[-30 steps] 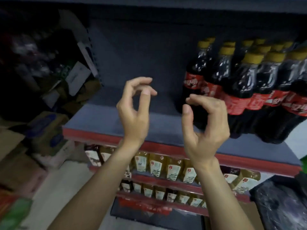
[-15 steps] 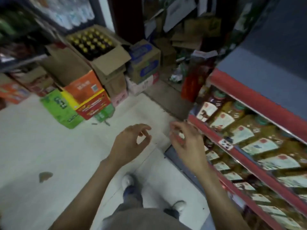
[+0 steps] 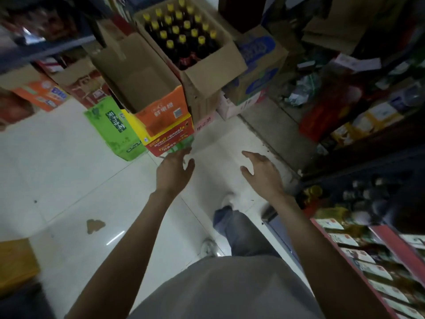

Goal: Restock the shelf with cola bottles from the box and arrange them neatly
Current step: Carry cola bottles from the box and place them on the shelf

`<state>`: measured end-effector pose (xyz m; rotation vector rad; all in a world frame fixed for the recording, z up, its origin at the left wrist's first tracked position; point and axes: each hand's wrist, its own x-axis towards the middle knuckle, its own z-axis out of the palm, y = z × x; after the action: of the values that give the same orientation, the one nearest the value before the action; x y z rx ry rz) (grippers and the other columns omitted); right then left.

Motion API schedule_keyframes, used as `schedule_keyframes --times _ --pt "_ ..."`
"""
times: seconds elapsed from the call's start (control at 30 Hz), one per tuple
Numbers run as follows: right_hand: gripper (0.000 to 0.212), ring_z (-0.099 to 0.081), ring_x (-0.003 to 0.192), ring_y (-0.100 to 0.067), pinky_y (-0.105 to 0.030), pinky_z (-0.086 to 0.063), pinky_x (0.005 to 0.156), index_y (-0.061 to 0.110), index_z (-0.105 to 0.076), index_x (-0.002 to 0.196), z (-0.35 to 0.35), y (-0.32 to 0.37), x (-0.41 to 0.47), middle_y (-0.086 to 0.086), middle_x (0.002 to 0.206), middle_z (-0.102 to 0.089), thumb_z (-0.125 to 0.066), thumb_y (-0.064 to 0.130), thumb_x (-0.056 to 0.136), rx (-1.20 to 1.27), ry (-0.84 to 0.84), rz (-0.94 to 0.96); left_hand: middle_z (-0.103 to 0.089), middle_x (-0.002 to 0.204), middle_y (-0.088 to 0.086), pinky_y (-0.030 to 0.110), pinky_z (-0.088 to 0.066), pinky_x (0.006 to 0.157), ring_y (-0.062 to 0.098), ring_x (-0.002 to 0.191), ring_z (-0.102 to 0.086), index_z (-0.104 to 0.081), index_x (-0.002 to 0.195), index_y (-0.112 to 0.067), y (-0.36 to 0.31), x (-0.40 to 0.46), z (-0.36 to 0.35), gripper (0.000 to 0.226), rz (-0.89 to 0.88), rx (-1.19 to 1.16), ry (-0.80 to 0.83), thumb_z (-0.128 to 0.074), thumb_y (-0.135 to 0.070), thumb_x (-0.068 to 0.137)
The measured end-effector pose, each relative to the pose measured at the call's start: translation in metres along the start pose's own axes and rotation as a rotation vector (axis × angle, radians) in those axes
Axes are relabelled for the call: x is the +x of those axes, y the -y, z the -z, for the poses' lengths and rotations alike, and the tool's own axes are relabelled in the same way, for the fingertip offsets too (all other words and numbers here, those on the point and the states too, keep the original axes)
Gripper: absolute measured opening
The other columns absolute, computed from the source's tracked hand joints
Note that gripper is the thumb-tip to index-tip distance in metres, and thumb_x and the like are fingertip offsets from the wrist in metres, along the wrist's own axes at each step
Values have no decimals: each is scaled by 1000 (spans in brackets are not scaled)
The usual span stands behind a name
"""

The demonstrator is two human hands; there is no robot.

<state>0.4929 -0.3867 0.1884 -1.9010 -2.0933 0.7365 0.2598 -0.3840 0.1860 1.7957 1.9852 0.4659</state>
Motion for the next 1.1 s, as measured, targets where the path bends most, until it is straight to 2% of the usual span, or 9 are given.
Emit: schedule_keyframes --times 0.1,0.23,0.4,0.53,0.67,0.83,0.9,1.0,1.1 --pt "45 -55 116 -34 -41 -47 94 7 -50 137 7 11 91 -15 131 -58 -57 19 94 -23 -15 54 -67 111 16 40 -49 74 38 97 -63 -62 121 -14 9 83 8 31 -66 72 -27 -59 -22 90" --pt "35 -58 108 -35 -39 -47 82 6 -56 127 20 33 203 -16 120 -63 -57 15 93 -18 -46 143 -65 112 15 42 -49 78 37 100 -61 -61 121 -20 18 183 20 35 -37 181 -45 -52 -31 89" --pt "33 -59 105 -31 -41 -49 80 5 -59 126 31 59 327 -15 115 -65 -55 18 96 61 -72 161 -66 83 16 38 -47 73 37 82 -62 -66 108 -15 39 293 43 33 -8 221 -157 -52 -27 80" --pt "30 -60 106 -29 -41 -51 83 7 -61 121 18 69 416 -11 112 -67 -58 17 93 99 -71 150 -66 99 18 38 -44 82 37 98 -59 -62 117 -16 64 382 47 30 121 191 -88 -54 -26 89" --pt "34 -54 115 -31 -42 -47 89 9 -57 126 -6 66 494 -11 123 -60 -59 18 93 78 -47 72 -61 120 12 40 -40 91 34 113 -53 -55 125 -17 88 463 25 37 149 125 4 -54 -33 92" --pt "60 -40 132 -30 -41 -40 102 11 -37 144 -41 52 570 -12 142 -43 -64 21 91 88 35 -146 -50 133 9 44 -37 101 32 124 -43 -44 136 -15 113 542 -8 54 110 118 68 -59 -36 89" --pt "69 -36 135 -30 -41 -37 106 10 -31 147 -54 48 591 -12 146 -39 -66 22 89 96 60 -221 -49 134 9 43 -37 101 31 124 -41 -42 138 -15 122 560 -16 60 84 142 89 -62 -37 86" --pt "76 -34 138 -28 -41 -37 105 11 -26 148 -71 42 615 -10 150 -37 -69 21 87 99 101 -298 -59 123 10 44 -39 93 34 114 -49 -50 130 -12 127 578 -26 59 -85 282 57 -70 -34 79" --pt "70 -43 133 -26 -40 -42 97 14 -35 141 -83 39 629 -6 144 -46 -73 15 82 122 78 -366 -61 117 9 41 -37 93 32 110 -52 -51 128 -12 124 595 -31 56 -134 368 127 -71 -30 79"
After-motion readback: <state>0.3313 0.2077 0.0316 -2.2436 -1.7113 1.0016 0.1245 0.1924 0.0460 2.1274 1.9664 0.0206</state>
